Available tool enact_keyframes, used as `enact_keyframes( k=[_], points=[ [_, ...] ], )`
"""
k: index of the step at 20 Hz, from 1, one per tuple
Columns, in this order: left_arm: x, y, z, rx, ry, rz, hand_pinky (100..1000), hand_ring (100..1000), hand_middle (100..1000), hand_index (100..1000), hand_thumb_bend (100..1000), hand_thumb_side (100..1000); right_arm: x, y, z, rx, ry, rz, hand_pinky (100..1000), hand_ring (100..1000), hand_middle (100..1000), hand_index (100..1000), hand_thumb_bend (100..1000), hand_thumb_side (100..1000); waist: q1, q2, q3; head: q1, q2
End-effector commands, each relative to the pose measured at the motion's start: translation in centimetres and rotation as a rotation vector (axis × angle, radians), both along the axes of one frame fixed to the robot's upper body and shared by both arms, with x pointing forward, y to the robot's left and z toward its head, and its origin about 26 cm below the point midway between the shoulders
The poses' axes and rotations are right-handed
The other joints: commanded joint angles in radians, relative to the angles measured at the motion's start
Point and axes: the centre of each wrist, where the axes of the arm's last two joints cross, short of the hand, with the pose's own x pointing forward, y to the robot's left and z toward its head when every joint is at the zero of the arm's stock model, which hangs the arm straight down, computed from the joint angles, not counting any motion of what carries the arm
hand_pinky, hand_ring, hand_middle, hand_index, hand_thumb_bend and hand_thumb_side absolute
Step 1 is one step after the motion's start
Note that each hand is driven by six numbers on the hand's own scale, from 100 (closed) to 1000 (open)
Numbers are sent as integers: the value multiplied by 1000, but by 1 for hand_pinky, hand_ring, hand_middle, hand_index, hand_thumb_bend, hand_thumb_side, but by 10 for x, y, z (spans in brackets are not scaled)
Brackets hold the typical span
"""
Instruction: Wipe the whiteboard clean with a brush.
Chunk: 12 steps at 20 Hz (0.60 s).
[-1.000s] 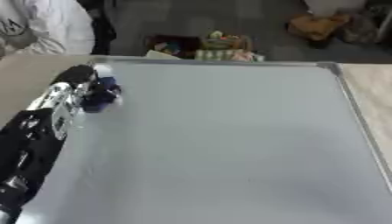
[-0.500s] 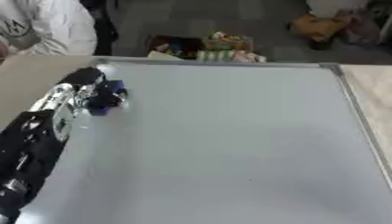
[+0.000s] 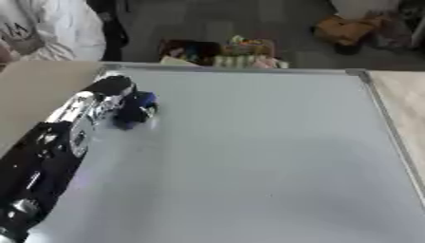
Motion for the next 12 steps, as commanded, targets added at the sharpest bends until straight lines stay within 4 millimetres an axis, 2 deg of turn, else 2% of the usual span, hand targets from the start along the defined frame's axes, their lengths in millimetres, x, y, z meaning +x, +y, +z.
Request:
enact_keyframes(
  k=[1,12],
  points=[
    [-3,-16,-2,47,13,-82,325,460,390,450,102,676,-4,-1,11,-15,-30,0,836,795,781,867,100,1000,-1,-27,-2,1,6],
    [-28,-47,2,95,-34,-265,299,448,377,438,102,686,-4,0,11,-13,-28,7,835,794,781,867,100,1000,0,-48,2,-9,21]
  ],
)
